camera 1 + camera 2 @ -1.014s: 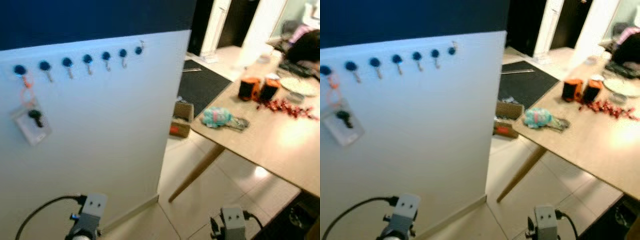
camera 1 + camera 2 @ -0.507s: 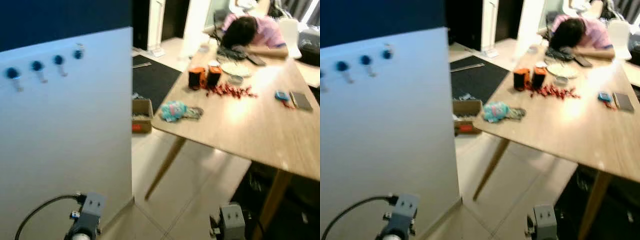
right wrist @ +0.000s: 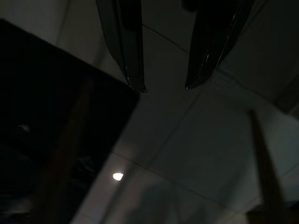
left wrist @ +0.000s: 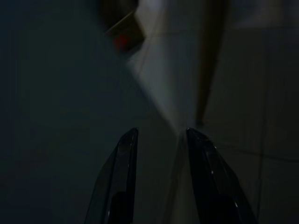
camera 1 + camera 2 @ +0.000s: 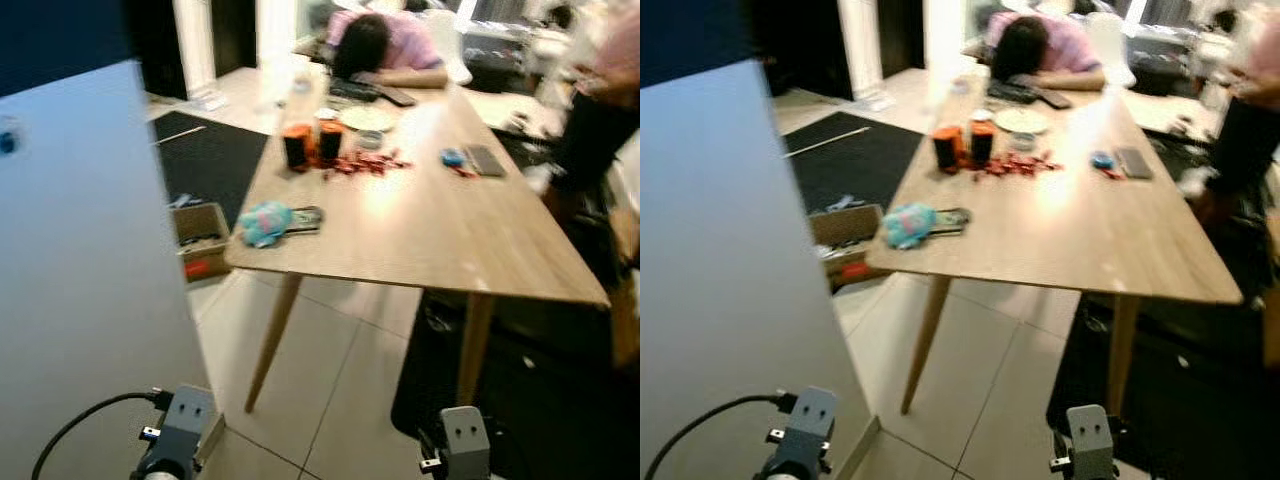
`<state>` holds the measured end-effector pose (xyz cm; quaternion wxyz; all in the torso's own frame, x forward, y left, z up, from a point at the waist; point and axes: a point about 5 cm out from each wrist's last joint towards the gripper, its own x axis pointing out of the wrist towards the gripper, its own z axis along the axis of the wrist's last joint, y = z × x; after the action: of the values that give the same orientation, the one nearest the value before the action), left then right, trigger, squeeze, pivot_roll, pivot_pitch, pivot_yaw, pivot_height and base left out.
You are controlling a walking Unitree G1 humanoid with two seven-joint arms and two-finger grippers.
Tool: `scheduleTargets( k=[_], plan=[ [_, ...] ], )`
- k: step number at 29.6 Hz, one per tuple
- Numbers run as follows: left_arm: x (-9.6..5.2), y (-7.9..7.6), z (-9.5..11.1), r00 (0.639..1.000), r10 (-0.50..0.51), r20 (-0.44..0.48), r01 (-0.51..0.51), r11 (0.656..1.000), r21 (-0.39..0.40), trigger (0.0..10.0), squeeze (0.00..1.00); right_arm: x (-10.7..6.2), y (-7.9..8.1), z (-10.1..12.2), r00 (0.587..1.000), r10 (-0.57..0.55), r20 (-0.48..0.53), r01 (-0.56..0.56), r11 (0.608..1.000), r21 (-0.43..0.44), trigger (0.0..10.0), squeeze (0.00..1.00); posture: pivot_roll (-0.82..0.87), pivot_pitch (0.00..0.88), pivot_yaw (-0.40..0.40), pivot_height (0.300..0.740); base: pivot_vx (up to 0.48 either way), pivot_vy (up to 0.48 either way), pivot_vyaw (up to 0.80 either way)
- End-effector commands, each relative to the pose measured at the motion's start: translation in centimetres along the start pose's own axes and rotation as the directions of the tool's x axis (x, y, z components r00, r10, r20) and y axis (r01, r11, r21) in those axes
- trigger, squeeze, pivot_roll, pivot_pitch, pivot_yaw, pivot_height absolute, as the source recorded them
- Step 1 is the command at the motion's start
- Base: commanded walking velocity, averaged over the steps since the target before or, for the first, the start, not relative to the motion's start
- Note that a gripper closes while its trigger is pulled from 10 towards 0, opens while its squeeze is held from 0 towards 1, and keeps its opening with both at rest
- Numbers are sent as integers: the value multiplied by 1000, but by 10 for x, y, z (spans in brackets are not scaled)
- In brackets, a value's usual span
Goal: Hang keys on a hook
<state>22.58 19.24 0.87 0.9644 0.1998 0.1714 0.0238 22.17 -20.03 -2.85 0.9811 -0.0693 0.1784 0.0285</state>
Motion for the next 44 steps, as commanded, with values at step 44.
scheduleTargets(
  k=[44],
  plan=[
    [-20, 38, 196, 809, 46, 586, 86, 977, -195, 10000, 0, 7, 24, 143, 805, 163, 570, -124, 986, -108, 10000, 0, 67, 124, -16, 740, 0, 0, -278]
  ],
)
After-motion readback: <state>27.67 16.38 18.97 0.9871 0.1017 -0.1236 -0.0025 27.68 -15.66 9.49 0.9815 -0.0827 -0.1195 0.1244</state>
